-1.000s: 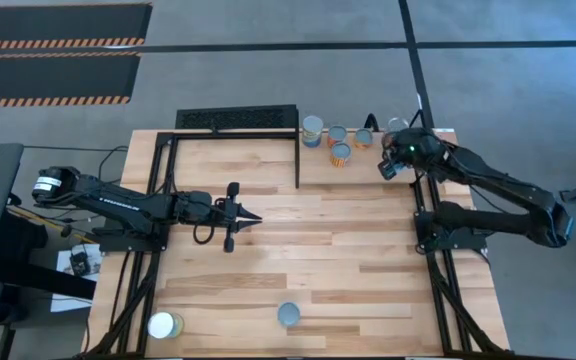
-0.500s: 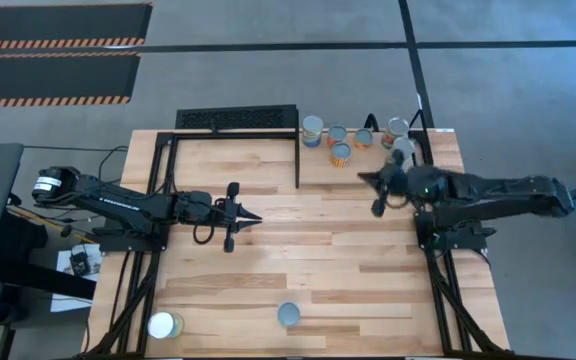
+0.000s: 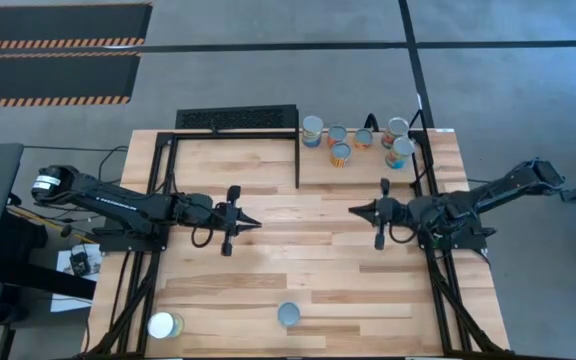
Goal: Pick and place cans onto a shelf
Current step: Put the canned carrots on the shelf
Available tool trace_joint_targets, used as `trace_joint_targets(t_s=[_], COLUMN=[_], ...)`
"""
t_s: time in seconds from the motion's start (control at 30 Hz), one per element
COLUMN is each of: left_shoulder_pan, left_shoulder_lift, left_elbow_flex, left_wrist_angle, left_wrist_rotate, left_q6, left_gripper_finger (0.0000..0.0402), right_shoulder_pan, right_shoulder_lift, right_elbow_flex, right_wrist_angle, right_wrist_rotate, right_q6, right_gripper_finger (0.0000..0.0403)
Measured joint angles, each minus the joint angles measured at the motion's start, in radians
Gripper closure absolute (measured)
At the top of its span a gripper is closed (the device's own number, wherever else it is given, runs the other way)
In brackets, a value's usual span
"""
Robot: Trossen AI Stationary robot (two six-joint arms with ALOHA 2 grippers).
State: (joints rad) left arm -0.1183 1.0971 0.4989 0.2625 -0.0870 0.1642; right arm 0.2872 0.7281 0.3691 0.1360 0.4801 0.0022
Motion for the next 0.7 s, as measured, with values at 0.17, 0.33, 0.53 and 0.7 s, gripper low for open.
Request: trace_joint_targets(t_s=[0.17,0.33,0.53,0.7], left_shoulder_pan=[-0.097,-0.221,-0.419,-0.586], left_shoulder_lift=[-0.005,-0.005,0.004,0.029], left_elbow_flex=[0.064,0.131,0.299,0.434], left_wrist_angle=[-0.137,-0.341,-0.741,-0.99], left_wrist_rotate=[-0.066,-0.087,-0.211,-0.246], left_q6=[-0.002,-0.115,-0.422,-0.716], left_gripper_finger=[0.04,0.04,0.04,0.04], right_shoulder_pan=[0.052,0.085,0.107,0.105], right_shoulder_lift=[0.082,0.186,0.292,0.352], right_elbow_flex=[-0.049,-0.053,-0.053,-0.053], right_wrist_angle=[0.134,0.214,0.313,0.36], right_wrist_rotate=[-0.007,-0.007,-0.007,-0.007], right_q6=[0.007,0.032,0.032,0.032], right_gripper_finger=[0.0398,0.0395,0.0394,0.0393])
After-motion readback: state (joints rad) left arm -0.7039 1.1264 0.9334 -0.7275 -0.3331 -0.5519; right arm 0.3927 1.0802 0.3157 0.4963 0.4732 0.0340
